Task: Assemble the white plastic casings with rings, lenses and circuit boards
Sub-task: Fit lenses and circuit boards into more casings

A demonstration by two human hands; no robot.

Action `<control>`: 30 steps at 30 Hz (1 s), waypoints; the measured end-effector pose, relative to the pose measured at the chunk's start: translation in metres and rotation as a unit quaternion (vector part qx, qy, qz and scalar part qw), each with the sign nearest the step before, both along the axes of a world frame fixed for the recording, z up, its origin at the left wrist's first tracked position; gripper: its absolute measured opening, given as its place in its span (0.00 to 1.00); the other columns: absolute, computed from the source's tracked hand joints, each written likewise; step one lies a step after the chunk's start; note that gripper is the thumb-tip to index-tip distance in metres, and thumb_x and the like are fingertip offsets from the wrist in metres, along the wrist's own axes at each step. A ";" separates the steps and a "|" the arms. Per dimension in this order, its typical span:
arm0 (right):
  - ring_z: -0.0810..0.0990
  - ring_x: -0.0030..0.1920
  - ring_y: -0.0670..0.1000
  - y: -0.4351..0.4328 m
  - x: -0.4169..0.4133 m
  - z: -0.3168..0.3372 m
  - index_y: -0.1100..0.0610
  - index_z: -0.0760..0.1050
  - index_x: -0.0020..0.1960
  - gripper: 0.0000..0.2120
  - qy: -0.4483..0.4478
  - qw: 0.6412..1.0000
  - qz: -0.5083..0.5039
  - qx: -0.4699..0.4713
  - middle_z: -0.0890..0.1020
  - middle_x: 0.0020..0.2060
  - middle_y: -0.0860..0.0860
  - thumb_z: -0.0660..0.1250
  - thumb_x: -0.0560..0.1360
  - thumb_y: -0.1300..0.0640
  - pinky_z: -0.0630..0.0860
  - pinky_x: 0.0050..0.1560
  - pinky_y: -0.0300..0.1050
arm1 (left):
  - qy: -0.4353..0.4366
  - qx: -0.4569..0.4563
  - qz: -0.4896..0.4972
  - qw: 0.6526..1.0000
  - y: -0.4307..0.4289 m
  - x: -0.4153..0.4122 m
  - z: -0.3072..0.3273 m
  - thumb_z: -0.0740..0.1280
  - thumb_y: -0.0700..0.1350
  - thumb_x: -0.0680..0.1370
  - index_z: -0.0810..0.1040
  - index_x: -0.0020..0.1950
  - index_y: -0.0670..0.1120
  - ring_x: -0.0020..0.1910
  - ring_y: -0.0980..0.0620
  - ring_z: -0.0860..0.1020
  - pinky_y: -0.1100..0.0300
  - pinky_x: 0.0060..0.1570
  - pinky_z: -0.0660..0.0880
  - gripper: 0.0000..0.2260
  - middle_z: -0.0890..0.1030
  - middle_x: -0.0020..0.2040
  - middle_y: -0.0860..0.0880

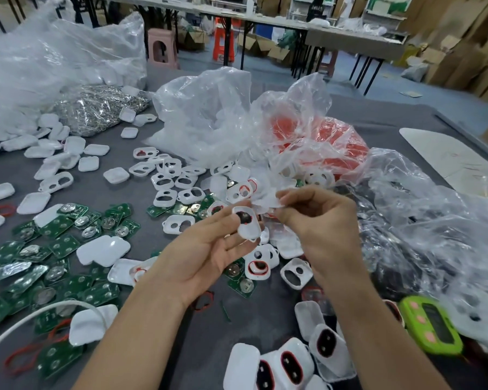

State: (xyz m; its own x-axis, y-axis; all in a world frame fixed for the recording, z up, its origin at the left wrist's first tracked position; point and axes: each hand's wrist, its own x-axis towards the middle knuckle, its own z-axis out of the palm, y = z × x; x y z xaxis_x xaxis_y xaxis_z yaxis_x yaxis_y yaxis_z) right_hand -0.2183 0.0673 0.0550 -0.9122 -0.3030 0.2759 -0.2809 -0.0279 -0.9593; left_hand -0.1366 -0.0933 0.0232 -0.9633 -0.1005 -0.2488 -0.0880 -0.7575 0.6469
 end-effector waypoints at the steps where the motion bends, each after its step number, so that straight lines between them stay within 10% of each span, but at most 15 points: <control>1: 0.88 0.45 0.49 0.002 0.004 -0.006 0.54 0.86 0.36 0.15 0.017 1.000 -0.012 -0.007 0.88 0.42 0.49 0.76 0.67 0.74 0.82 0.47 0.39 | 0.002 -0.006 -0.007 1.000 0.001 0.000 0.000 0.68 0.38 0.74 0.79 0.68 0.41 0.56 0.44 0.84 0.52 0.55 0.83 0.21 0.83 0.62 0.41; 10: 0.88 0.49 0.49 0.001 0.024 -0.029 0.54 0.87 0.38 0.14 0.007 0.998 -0.023 -0.056 0.88 0.45 0.49 0.77 0.69 0.72 0.82 0.52 0.42 | 0.025 -0.029 -0.016 0.999 0.010 -0.004 -0.004 0.68 0.32 0.71 0.87 0.57 0.43 0.53 0.45 0.86 0.53 0.50 0.84 0.17 0.84 0.61 0.42; 20: 0.82 0.53 0.42 0.003 0.026 -0.025 0.51 0.88 0.41 0.14 0.210 0.964 -0.056 0.154 0.87 0.46 0.41 0.76 0.68 0.70 0.75 0.57 0.32 | 0.066 -0.010 -0.027 0.997 0.009 -0.003 -0.005 0.69 0.35 0.75 0.85 0.62 0.42 0.55 0.45 0.85 0.52 0.55 0.83 0.16 0.84 0.60 0.40; 30: 0.86 0.45 0.45 0.013 0.017 -0.015 0.47 0.87 0.51 0.09 -0.055 0.995 -0.028 0.083 0.87 0.43 0.43 0.78 0.70 0.55 0.83 0.50 0.46 | 0.072 -0.012 -0.049 0.996 0.010 -0.004 -0.004 0.69 0.35 0.75 0.84 0.63 0.42 0.58 0.44 0.84 0.53 0.52 0.83 0.17 0.83 0.64 0.41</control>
